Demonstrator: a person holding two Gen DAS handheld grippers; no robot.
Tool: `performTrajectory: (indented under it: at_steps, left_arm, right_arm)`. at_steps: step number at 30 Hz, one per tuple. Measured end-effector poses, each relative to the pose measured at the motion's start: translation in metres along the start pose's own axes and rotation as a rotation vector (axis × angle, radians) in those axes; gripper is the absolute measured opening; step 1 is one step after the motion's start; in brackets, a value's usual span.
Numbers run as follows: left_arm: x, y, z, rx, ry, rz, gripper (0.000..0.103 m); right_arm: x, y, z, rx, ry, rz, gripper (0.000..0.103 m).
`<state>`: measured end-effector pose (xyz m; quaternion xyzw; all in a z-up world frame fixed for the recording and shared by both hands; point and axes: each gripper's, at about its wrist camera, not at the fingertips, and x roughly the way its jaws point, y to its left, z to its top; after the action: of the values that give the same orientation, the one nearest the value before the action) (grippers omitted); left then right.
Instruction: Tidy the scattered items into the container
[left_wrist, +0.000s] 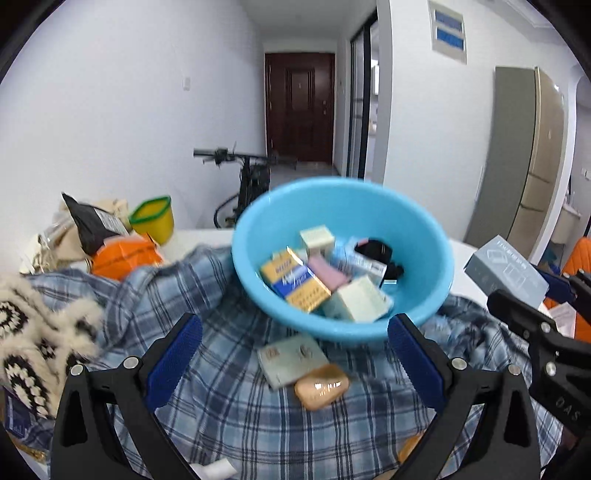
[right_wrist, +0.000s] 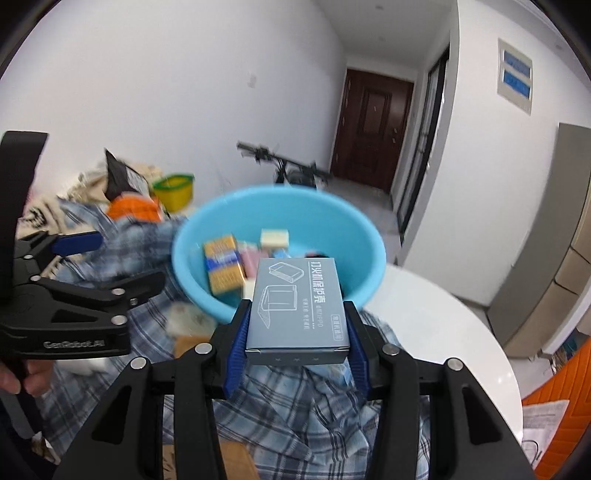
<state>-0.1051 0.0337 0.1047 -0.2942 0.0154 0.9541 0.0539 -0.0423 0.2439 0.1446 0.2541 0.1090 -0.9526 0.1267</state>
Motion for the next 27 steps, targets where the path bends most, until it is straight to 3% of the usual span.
performTrajectory:
  at_steps: [7,12,14,18,27]
  left_arm:
    - [0.018,0.003,0.018,0.004,-0.015,-0.001,0.102]
    - [0.061,0.002,0.051,0.042,-0.034,0.040,0.102]
    - [0.081,0.002,0.066,0.042,-0.027,0.024,0.102]
    - [0.120,0.002,0.084,-0.002,0.063,-0.043,0.101]
    - [0.177,-0.008,0.093,0.048,0.138,-0.010,0.101]
  right_arm:
    - [0.010,0.000,0.020,-0.022,-0.043,-0.005,0.045]
    - [0.059,-0.025,0.052,0.047,-0.001,0.037,0.045]
    - [0.084,-0.033,0.064,0.061,0.037,0.054,0.046]
    - [0.135,-0.053,0.076,0.144,0.138,0.188,0.046]
    - [0.198,-0.081,0.093,0.238,0.180,0.156,0.045]
